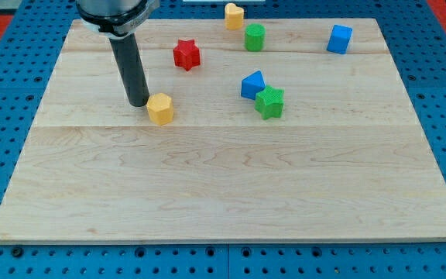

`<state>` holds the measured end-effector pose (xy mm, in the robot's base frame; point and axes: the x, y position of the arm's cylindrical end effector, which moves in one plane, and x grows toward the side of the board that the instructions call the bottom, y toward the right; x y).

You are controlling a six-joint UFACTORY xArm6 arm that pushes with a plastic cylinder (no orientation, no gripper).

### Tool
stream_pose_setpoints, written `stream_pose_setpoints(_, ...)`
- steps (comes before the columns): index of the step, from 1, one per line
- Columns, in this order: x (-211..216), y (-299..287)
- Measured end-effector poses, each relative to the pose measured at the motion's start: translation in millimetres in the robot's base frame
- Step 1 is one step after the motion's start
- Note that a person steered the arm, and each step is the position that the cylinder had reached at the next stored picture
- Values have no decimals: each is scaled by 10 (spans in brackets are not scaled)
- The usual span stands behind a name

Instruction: Push the triangle into the red star

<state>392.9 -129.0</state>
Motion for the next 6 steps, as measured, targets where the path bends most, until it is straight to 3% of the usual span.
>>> stream_pose_setpoints(2, -474, 388)
stream_pose_setpoints(4, -903, 1541)
stream_pose_setpoints(5, -674, 2206)
stream_pose_setpoints(6, -173, 2095)
